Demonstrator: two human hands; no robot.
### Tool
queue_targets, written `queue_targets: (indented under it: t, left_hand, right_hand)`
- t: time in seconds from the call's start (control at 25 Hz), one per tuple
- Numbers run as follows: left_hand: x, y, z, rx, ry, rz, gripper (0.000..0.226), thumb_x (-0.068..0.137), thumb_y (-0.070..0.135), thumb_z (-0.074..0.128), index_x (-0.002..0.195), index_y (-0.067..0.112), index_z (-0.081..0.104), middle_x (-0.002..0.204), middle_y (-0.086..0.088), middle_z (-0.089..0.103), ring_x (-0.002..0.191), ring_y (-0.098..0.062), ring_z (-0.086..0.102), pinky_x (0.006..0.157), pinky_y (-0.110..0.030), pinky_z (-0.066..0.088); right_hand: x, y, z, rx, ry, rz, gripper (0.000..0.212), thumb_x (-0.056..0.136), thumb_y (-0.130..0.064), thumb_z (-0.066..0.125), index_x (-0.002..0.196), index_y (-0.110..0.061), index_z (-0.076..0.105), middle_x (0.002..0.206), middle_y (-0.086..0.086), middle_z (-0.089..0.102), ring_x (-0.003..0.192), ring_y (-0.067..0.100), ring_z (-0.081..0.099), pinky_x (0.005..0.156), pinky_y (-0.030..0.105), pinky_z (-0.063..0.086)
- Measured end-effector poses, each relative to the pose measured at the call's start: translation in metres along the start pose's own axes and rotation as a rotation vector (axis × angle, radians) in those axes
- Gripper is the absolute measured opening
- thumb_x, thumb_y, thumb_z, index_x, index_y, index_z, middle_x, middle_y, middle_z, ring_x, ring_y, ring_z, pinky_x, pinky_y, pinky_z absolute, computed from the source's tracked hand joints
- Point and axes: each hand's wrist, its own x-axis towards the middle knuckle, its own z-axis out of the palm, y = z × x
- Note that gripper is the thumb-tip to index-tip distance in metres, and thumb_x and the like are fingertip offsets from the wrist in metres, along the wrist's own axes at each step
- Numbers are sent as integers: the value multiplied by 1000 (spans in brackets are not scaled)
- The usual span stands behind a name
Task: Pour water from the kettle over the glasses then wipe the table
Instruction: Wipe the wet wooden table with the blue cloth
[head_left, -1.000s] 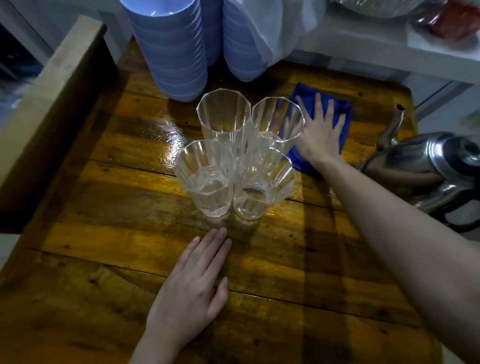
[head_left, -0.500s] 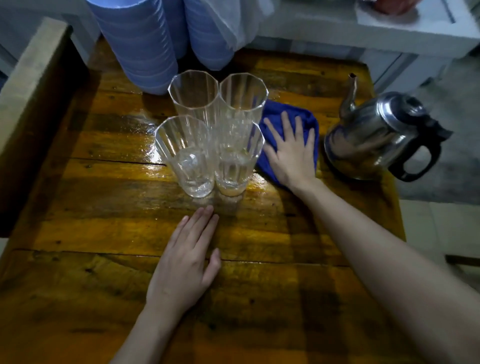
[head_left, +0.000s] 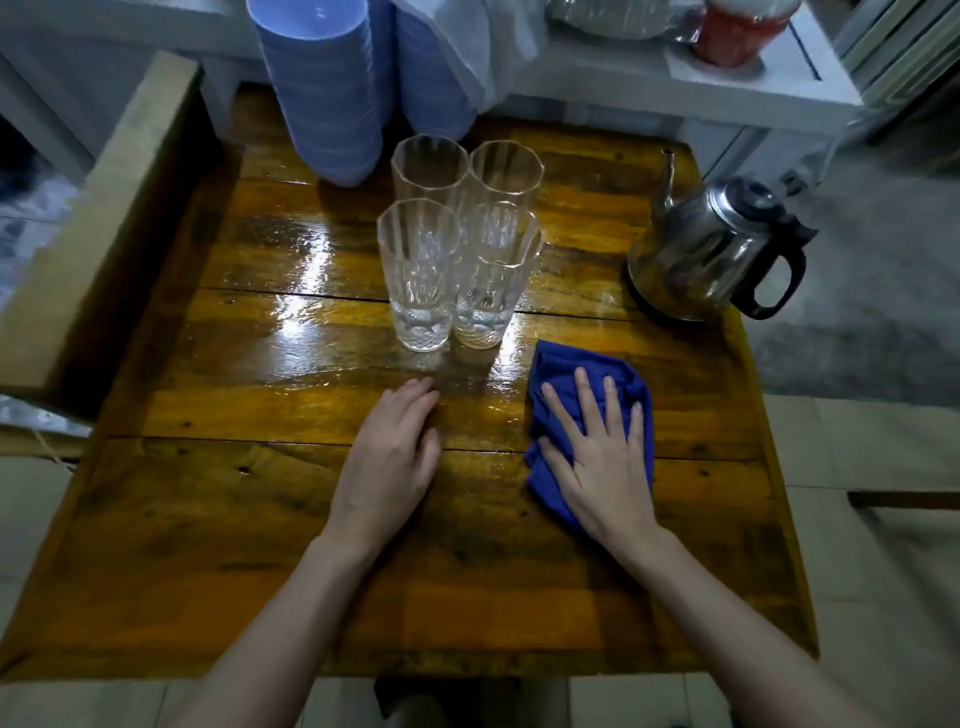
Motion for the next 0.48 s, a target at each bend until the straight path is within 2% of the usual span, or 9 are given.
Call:
queue_targets:
  t: [0.12, 0.32, 0.48]
  left_hand:
    - [-29, -40, -30, 61, -8, -48, 43, 95, 17, 54, 137, 8, 51, 146, -8, 47, 139, -22, 39, 119, -41, 24]
    - [-70, -132, -90, 263, -50, -120, 63, 95, 47, 31, 146, 10, 39, 154, -9, 36, 143, -22, 30, 120, -46, 20]
    - [-78, -148, -100, 299, -55, -169, 67, 96, 51, 28, 152, 13, 28, 159, -6, 26, 148, -18, 20, 122, -42, 13]
  right_hand:
    - [-6, -6, -1, -3, -14, -6, 63, 97, -64, 11, 155, -41, 5, 166, 0, -3, 152, 28, -7, 121, 59, 3]
    - [-12, -36, 1, -29, -46, -79, 64, 97, -65, 7, 156, -39, 7, 166, 0, -4, 152, 30, -8, 120, 61, 5]
    - [-11, -82, 8, -42, -52, -114, 64, 98, -63, 11, 156, -37, 9, 166, 1, 0, 152, 31, -6, 119, 61, 5]
